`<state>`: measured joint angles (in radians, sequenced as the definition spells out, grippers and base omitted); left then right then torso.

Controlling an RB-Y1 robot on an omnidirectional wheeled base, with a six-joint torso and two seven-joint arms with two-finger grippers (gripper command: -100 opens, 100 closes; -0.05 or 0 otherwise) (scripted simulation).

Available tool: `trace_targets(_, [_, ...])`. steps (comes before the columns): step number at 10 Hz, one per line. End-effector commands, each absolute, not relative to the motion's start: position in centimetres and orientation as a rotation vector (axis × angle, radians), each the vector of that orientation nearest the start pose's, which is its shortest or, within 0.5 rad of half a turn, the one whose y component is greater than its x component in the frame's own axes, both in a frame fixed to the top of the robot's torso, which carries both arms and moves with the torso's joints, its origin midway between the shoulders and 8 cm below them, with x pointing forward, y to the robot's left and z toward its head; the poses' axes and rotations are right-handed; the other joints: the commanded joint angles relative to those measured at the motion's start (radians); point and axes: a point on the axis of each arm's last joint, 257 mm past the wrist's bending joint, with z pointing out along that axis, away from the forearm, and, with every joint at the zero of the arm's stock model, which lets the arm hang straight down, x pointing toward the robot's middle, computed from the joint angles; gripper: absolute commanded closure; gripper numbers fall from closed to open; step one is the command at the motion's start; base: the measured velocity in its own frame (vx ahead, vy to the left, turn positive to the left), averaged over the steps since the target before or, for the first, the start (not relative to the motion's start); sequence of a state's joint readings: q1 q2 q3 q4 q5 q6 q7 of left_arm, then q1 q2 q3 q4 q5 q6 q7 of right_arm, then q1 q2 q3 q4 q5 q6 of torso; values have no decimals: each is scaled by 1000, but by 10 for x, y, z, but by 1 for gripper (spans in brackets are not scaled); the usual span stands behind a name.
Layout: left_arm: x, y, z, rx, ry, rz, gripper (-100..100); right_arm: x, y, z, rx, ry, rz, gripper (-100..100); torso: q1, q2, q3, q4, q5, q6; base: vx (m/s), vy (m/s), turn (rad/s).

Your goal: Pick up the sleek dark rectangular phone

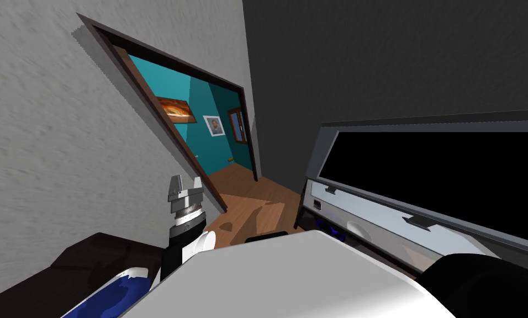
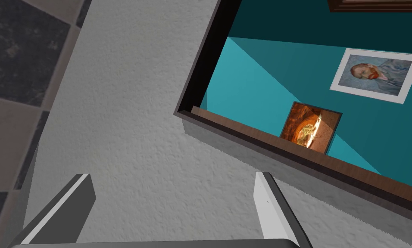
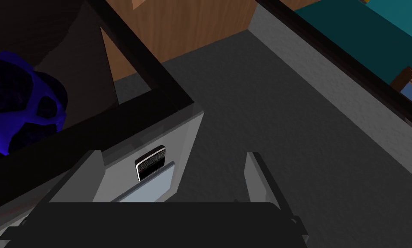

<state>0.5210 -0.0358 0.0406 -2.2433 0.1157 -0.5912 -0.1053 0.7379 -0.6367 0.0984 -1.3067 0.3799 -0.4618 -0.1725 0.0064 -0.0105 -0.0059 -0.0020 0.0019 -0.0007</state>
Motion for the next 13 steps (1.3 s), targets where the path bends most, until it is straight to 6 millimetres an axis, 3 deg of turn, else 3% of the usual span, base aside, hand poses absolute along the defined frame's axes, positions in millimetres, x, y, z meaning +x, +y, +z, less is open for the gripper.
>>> trace_targets(1, [327,313,19,-685,507,-1225,0,107,-454,-498,950,2232,430,-100,0,0,0,0,0,0,223,99,167])
trace_targets(4, [327,313,19,-685,507,-1225,0,101,-458,-501,961,2240,415,-100,-5,7,4,1,-1,1,59,22,13])
trace_targets(5, [327,313,19,-685,507,-1225,0,81,-470,-509,973,2284,369,-100,-6,11,6,2,-1,1,60,28,117])
trace_targets(6, [327,313,19,-685,507,-1225,0,76,-473,-511,981,2290,359,-100,-5,9,5,2,-1,0,83,32,73])
trace_targets(9, [327,313,19,-685,507,-1225,0,9,-511,-530,1038,2412,202,-100,-6,0,0,0,-1,0,188,18,175])
trace_targets(10, [327,313,19,-685,507,-1225,0,15,-508,-529,1028,2406,216,-100,-6,-2,-1,-1,-1,0,154,0,55])
trace_targets(11, [327,313,19,-685,507,-1225,0,9,-511,-530,1038,2412,202,-100,-6,1,0,0,-1,1,77,-6,-17])
trace_targets(13, [327,313,19,-685,507,-1225,0,-31,-531,-537,1079,2473,111,-100,-7,6,3,1,-1,0,132,-15,160])
